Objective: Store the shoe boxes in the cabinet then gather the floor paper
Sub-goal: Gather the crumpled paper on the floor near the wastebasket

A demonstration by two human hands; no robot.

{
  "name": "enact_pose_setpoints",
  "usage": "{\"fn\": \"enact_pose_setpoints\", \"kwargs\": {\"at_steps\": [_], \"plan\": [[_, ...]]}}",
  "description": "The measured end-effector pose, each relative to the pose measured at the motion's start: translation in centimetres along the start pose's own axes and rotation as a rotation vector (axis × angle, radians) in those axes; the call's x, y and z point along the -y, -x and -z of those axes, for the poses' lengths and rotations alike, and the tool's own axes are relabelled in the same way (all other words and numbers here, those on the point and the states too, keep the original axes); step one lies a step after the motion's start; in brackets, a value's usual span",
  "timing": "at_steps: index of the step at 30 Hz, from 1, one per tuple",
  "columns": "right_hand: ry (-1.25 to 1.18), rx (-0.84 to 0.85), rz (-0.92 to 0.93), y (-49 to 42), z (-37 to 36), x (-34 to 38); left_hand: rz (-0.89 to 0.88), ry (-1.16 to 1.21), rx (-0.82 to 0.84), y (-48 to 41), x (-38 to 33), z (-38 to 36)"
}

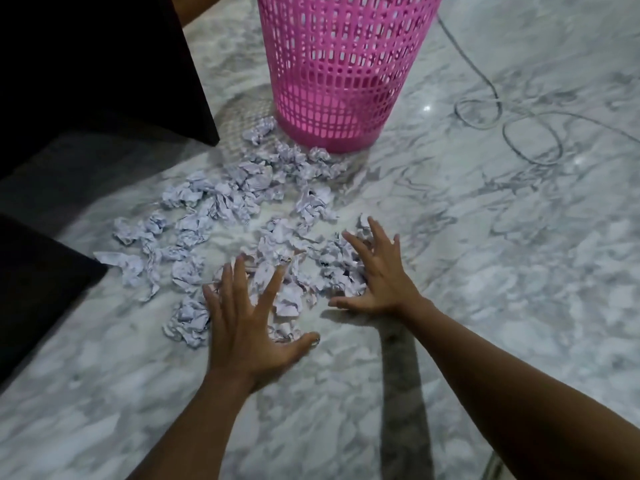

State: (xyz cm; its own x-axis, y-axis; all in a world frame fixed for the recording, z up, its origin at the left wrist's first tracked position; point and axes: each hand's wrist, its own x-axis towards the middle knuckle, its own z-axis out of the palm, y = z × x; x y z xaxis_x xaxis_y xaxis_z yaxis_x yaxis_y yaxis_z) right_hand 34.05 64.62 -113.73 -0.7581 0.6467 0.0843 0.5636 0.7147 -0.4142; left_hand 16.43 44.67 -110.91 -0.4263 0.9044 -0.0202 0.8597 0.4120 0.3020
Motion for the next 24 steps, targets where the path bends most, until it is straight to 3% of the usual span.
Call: {"fn": "enact_pose_setpoints", "kwargs": {"at_steps": [5, 11, 17, 21, 24], "plan": [[0.136, 0.161, 0.089, -3.3, -0.6, 2.3, 0.100, -0.050, 0.042, 0.5, 0.2, -1.8], [0.119, -0.077, 0.123, -4.0, -2.4, 3.2, 0.117, -0.049, -0.029, -0.3, 0.1, -2.7], [0.143, -0.101, 0.160, -4.7, -1.8, 3.3, 0.115, -0.073, -0.175, -0.7, 0.2, -2.9], [0.091, -0.002, 0.185, -5.6, -1.3, 3.1, 0.151, -0.088, -0.256, -1.2, 0.4, -2.5], [0.083, 0.067, 0.252, -6.5, -1.0, 3.2, 0.191, -0.066, -0.150, -2.1, 0.9, -2.2]]}}
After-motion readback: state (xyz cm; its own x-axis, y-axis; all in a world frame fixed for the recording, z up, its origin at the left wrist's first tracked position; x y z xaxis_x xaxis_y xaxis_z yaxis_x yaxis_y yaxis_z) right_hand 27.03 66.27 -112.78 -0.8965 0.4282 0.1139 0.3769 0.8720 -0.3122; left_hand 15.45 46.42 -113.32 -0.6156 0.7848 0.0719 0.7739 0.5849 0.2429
